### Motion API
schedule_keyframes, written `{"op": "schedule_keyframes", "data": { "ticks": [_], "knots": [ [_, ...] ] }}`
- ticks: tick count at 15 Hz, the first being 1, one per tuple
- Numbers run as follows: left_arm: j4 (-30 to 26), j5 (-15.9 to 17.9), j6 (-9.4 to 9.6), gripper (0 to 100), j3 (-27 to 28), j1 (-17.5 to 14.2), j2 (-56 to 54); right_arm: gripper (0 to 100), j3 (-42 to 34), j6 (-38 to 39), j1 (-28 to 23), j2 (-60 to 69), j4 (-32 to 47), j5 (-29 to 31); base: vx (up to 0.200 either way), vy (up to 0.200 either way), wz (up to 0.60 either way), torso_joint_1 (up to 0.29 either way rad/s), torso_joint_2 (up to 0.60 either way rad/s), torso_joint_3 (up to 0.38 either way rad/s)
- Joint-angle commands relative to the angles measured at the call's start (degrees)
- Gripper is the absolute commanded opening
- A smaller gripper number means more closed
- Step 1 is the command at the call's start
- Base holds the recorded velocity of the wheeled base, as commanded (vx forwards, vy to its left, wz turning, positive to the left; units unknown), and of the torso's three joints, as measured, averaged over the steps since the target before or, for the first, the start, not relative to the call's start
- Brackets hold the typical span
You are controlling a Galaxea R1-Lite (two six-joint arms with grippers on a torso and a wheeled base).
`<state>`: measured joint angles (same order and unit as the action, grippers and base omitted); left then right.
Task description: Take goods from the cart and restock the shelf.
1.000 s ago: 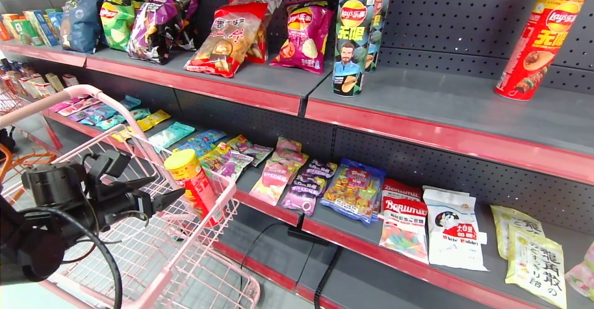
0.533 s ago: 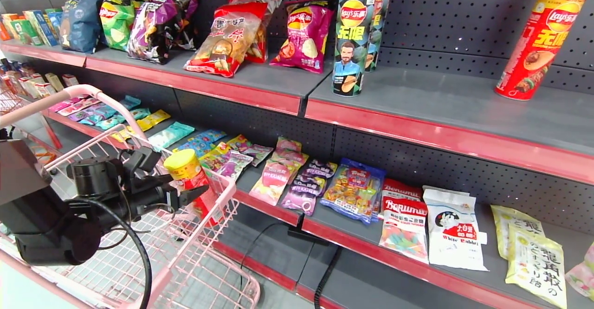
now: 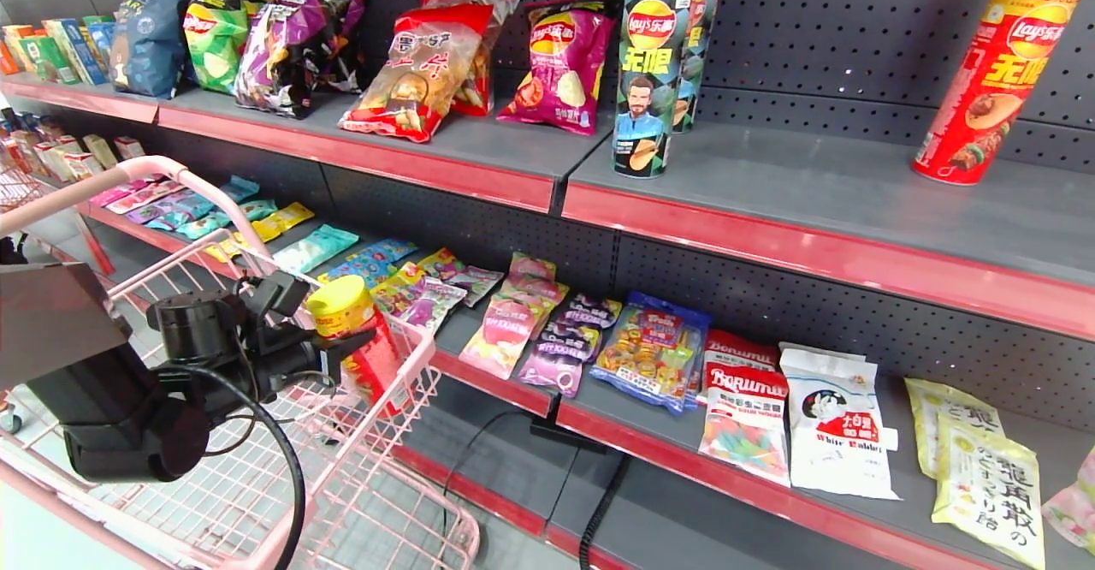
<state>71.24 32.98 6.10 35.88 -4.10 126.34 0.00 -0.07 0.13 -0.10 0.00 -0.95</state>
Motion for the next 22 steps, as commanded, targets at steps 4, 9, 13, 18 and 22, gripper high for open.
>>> {"op": "schedule_keyframes", "data": {
  "ticks": [4,9,13,18,22],
  "knots": [
    [1.8,-0.1,-5.83,0,-6.3,-0.5,-8.9,100,0.0,0.0,0.0,0.0,0.0,0.0,0.000,0.000,0.00,0.000,0.00,0.000],
    [-9.3,-0.1,-11.90,0,-16.3,-2.8,-41.1,100,0.0,0.0,0.0,0.0,0.0,-0.1,0.000,0.000,0.00,0.000,0.00,0.000],
    [-33.5,-3.1,-12.60,0,-8.9,-7.3,-63.3,100,0.0,-0.1,0.0,0.0,0.0,0.0,0.000,0.000,0.00,0.000,0.00,0.000],
    [-43.6,-15.7,-12.34,0,-7.5,-7.2,-73.6,100,0.0,-0.1,0.0,0.0,0.0,0.2,0.000,0.000,0.00,0.040,-0.14,-0.083],
    [-51.4,-16.5,-9.87,0,-7.2,-7.2,-80.5,100,0.0,0.0,0.0,0.0,0.0,0.2,0.000,0.000,0.00,0.171,-0.49,-0.326]
  ]
}}
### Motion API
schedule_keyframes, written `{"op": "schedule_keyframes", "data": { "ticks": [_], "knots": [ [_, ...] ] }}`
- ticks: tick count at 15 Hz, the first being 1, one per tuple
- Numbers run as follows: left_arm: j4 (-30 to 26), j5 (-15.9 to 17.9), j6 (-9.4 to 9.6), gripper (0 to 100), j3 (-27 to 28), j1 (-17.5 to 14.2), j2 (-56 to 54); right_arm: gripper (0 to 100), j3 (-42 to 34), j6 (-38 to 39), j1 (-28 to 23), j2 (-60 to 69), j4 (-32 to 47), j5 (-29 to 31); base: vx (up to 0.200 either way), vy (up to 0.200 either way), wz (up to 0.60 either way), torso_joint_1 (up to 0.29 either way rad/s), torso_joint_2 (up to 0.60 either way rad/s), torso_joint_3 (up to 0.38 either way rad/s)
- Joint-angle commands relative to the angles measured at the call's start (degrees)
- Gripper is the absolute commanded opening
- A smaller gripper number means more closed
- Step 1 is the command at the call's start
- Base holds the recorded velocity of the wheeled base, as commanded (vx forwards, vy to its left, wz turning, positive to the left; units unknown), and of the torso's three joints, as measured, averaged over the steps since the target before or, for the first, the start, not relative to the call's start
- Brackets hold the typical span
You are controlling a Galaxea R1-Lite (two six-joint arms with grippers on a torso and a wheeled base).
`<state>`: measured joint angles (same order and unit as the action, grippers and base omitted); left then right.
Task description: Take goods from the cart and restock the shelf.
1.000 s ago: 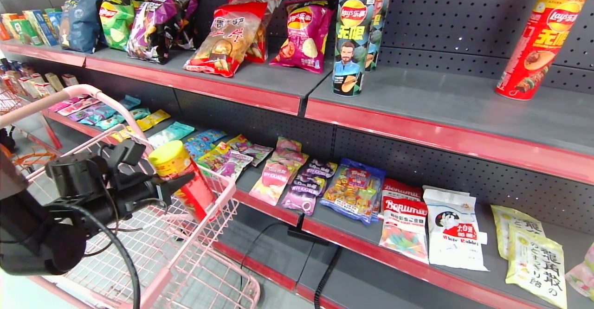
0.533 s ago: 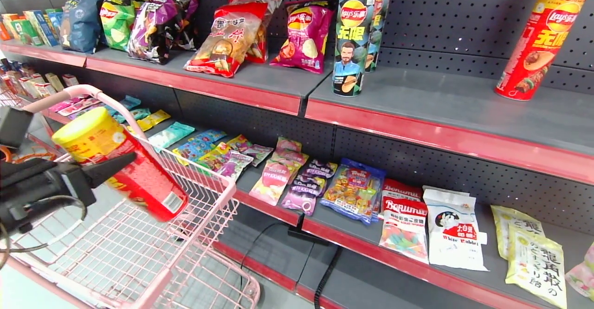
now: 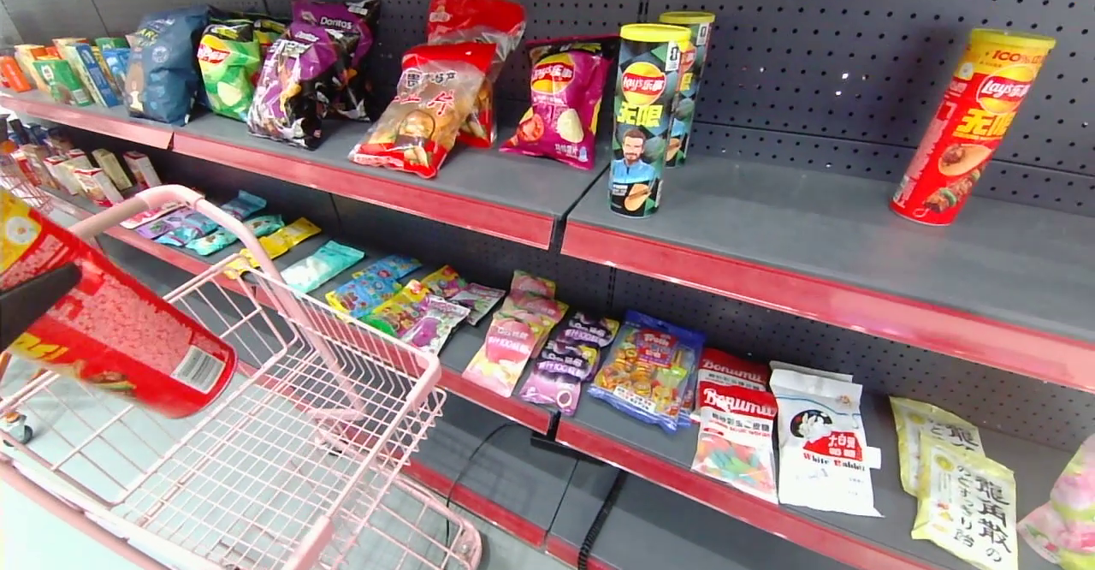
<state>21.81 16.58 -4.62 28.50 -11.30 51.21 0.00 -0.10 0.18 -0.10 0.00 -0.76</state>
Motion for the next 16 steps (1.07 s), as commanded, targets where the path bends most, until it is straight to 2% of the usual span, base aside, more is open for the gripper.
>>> {"op": "schedule_keyframes", "data": {
  "ticks": [1,2,3,8,9,11,16],
  "knots": [
    [-4.1,-0.1,0.84,0,0.2,-0.1,-7.4,100,0.0,0.0,0.0,0.0,0.0,0.0,0.000,0.000,0.00,0.193,-0.54,-0.354],
    [-4.4,-0.1,0.84,0,0.2,0.0,-7.7,100,0.0,0.0,0.0,0.0,0.0,0.0,0.000,0.000,0.00,0.207,-0.55,-0.349],
    [-7.2,-0.1,0.93,0,0.2,0.0,-10.3,100,0.0,0.1,0.0,0.0,0.0,0.0,0.000,0.000,0.00,0.212,-0.57,-0.349],
    [-7.7,0.2,0.93,0,-0.6,0.0,-11.5,100,0.0,0.2,0.0,0.0,0.0,0.0,0.000,0.000,0.00,0.215,-0.55,-0.327],
    [-7.7,0.2,0.93,0,-0.8,0.0,-11.6,100,0.0,0.2,0.0,0.0,0.0,0.0,0.000,0.000,-0.60,0.041,-0.12,-0.076],
    [-7.8,0.0,2.16,0,-2.2,0.0,-13.3,100,0.0,0.2,0.0,0.0,0.0,-0.1,0.000,0.000,-0.60,0.024,-0.02,-0.032],
    [-7.7,1.8,2.60,0,-2.6,0.2,-13.4,100,0.0,0.2,0.0,0.0,0.0,-0.1,0.000,0.000,-0.60,0.010,0.00,-0.002]
  ]
}}
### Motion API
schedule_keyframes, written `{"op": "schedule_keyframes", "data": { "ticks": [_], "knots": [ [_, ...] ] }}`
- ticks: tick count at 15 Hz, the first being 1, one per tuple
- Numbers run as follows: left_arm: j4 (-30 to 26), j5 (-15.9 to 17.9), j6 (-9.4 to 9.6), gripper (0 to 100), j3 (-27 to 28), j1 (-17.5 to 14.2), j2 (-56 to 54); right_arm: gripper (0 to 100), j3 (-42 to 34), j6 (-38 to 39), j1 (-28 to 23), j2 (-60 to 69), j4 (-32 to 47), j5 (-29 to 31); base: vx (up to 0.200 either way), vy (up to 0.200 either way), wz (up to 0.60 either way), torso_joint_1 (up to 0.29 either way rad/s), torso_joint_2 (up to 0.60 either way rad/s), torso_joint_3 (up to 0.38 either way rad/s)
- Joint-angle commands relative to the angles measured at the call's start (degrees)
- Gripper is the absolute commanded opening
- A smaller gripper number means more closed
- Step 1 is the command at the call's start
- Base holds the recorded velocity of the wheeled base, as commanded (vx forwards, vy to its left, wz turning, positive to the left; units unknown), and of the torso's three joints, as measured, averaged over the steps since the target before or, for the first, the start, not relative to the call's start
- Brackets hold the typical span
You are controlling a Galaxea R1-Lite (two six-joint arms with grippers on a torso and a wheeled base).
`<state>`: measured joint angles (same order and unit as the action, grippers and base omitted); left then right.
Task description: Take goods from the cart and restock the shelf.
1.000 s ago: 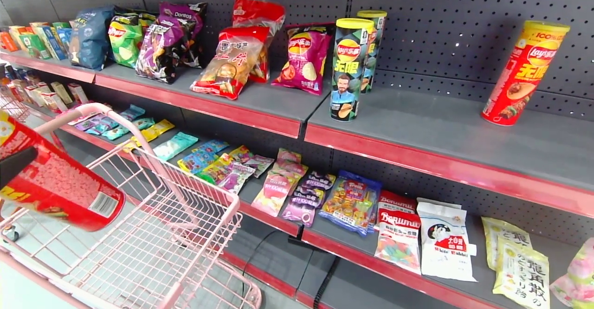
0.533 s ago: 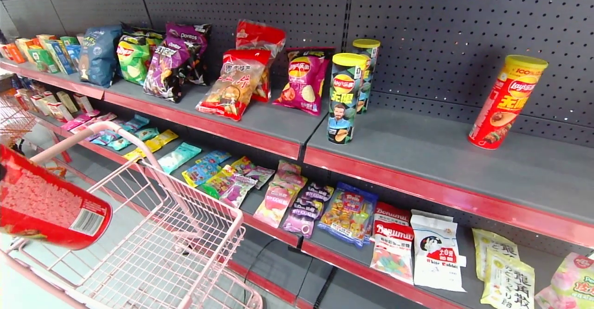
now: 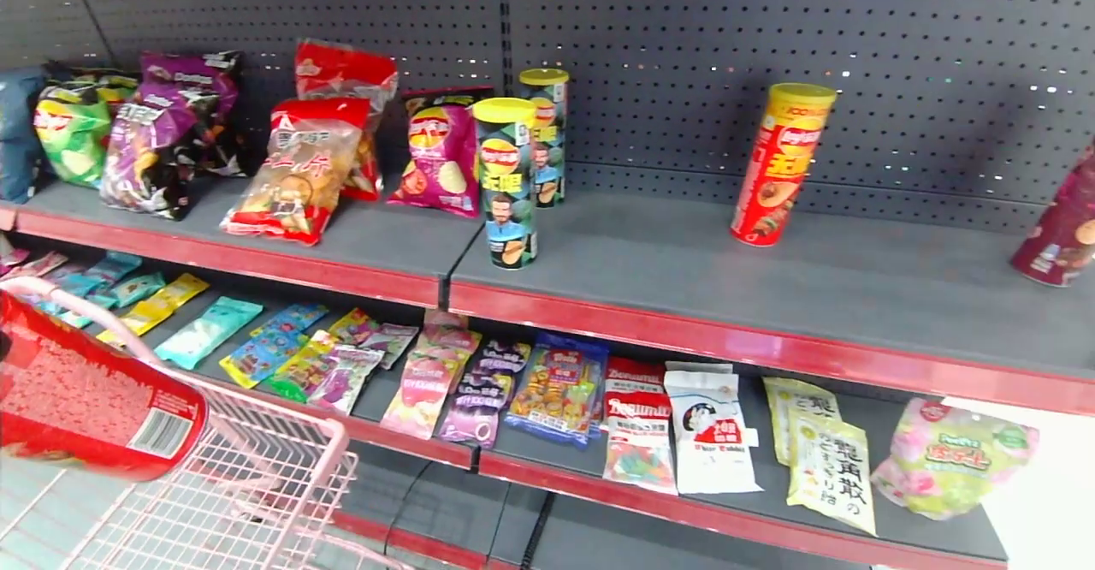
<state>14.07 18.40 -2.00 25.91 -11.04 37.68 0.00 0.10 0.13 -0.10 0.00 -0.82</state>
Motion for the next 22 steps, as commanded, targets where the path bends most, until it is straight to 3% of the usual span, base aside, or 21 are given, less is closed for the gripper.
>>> {"op": "schedule_keyframes", "data": {
  "ticks": [1,3,7,14,16,18,22],
  "knots": [
    [0.1,0.0,0.15,0,0.1,0.0,0.1,100,0.0,0.0,0.0,0.0,0.0,-0.1,0.000,0.000,-0.60,0.002,0.00,0.002],
    [0.0,-0.1,1.03,0,0.2,-0.1,-0.1,100,0.0,-0.1,0.0,0.0,0.0,-0.1,0.000,0.000,-0.60,0.005,0.00,0.005],
    [0.0,-0.2,2.35,0,0.2,-0.4,-0.8,100,0.0,-0.2,0.0,0.0,0.0,-0.1,0.000,0.000,0.00,0.000,0.00,0.000],
    [0.0,0.0,2.44,0,0.3,-0.3,-2.9,100,0.0,-0.1,0.0,0.0,0.0,-0.1,0.200,0.000,0.00,0.004,0.00,0.002],
    [-0.1,0.7,2.44,0,-0.3,0.0,-4.6,100,0.0,-0.1,0.0,0.0,0.0,-0.2,0.000,0.000,0.00,0.000,0.00,0.000],
    [-1.9,2.2,2.44,0,-1.1,0.1,-7.1,100,0.0,-0.4,0.0,0.0,0.0,-0.2,0.000,0.000,0.00,0.000,0.00,0.000],
    [-12.2,5.3,2.53,0,-1.2,0.2,-16.2,100,0.1,-0.4,0.0,0.0,0.0,-0.2,0.000,0.000,0.00,0.000,0.00,0.000]
  ]
}}
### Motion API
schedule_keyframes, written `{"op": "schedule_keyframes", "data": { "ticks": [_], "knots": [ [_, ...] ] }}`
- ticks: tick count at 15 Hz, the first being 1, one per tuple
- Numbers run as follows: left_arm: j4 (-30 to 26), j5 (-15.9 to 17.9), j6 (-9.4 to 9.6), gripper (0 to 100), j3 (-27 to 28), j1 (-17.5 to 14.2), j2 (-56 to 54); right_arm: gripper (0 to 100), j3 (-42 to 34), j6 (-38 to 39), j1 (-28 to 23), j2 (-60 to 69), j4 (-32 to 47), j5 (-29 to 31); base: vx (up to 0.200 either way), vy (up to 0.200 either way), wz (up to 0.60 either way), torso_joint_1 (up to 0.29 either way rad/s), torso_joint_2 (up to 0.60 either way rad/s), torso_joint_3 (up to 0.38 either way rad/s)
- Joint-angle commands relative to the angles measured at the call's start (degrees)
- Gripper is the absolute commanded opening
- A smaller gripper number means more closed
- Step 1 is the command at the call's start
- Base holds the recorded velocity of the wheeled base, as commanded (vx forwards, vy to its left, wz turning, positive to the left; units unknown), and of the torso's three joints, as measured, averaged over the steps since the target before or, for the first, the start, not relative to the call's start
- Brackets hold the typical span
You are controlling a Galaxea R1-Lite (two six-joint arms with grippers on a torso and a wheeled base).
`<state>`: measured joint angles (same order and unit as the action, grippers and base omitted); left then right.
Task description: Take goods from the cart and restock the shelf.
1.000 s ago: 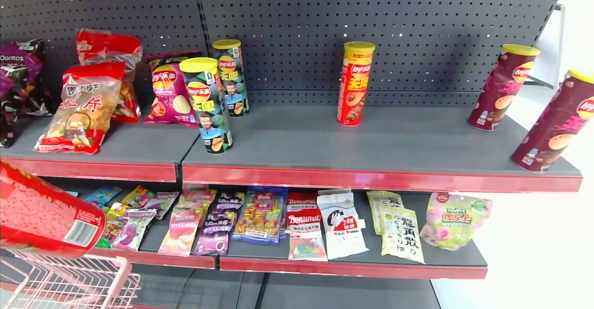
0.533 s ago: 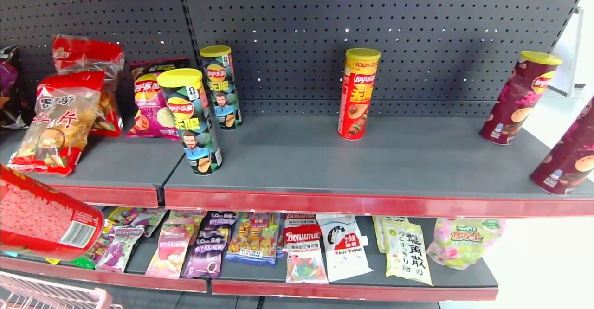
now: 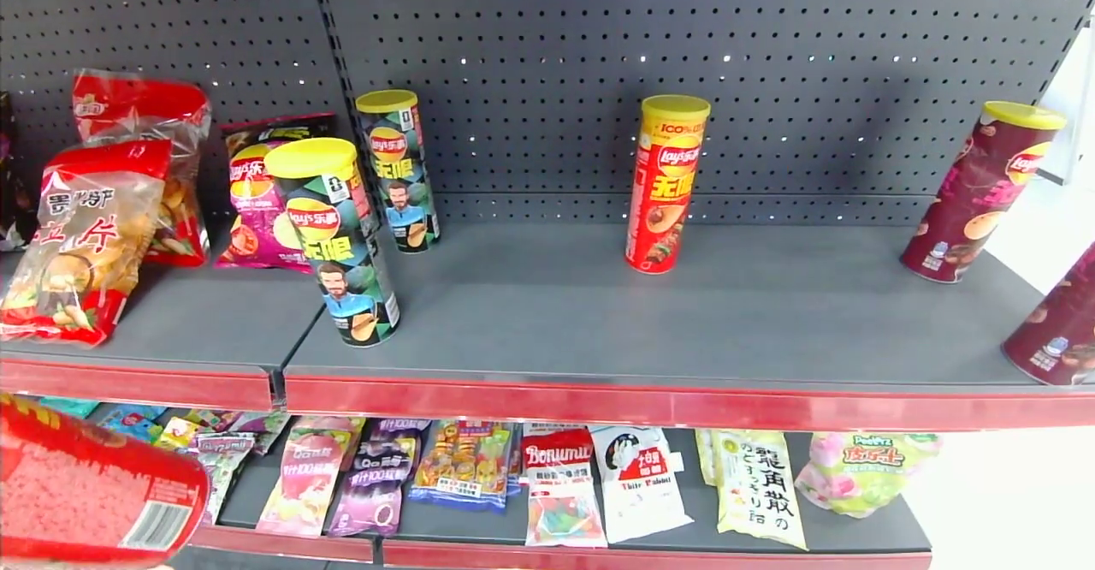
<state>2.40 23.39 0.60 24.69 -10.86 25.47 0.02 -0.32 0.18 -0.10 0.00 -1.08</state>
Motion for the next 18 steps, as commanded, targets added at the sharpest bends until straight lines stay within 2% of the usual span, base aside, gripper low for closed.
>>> {"op": "schedule_keyframes", "data": {
  "ticks": [1,2,4,6,7,8,10,13,14,15,18],
  "knots": [
    [-4.1,0.3,1.25,0,0.0,0.1,-6.2,100,0.9,-0.5,0.1,-0.2,-0.4,-1.2,0.000,0.000,0.00,0.000,0.00,0.000],
    [-4.9,0.3,1.69,0,0.0,0.1,-6.4,100,7.0,-0.3,0.9,-4.4,0.0,-3.9,0.000,0.000,0.00,0.000,0.00,0.000],
    [-5.0,1.2,1.78,0,0.2,0.1,-5.7,100,27.0,2.9,3.4,-26.1,0.5,-8.1,0.000,0.000,0.00,0.000,0.00,0.000],
    [-4.6,2.1,1.78,0,0.5,0.1,-3.8,100,30.6,-1.4,7.6,-35.6,-0.5,-13.9,0.000,0.000,0.00,0.000,0.00,0.000],
    [-4.4,2.1,1.78,0,0.6,0.1,-3.8,100,32.7,-4.1,9.8,-43.5,-3.7,-14.2,0.000,0.000,0.00,0.000,0.00,0.000],
    [-4.4,1.7,1.69,0,0.6,0.0,-3.4,100,37.1,-4.1,12.2,-54.1,-11.0,-14.7,0.000,0.000,0.00,0.000,0.00,0.000],
    [-4.3,-0.6,1.78,0,1.2,-0.2,-2.0,100,43.7,-3.7,15.8,-66.6,-15.0,-14.8,0.000,0.000,0.00,0.000,0.00,0.000],
    [-4.3,-1.4,1.78,0,1.6,-0.1,-1.6,100,50.4,-3.6,16.9,-76.8,-15.4,-17.4,0.000,0.000,0.00,0.000,0.00,0.000],
    [-4.4,-1.5,1.78,0,1.6,-0.2,-1.7,100,54.0,-3.8,17.0,-82.0,-15.4,-20.9,0.000,0.000,0.00,0.000,0.00,0.000],
    [-4.4,-1.4,1.78,0,1.8,-0.2,-1.6,100,56.1,-4.0,17.0,-85.0,-15.7,-21.3,0.000,0.000,0.00,0.000,0.00,0.000],
    [-4.4,-1.4,1.78,0,2.4,-0.1,-1.6,100,59.7,-4.0,17.0,-94.0,-24.8,-21.5,0.000,0.000,0.00,0.000,0.00,0.000]
  ]
}}
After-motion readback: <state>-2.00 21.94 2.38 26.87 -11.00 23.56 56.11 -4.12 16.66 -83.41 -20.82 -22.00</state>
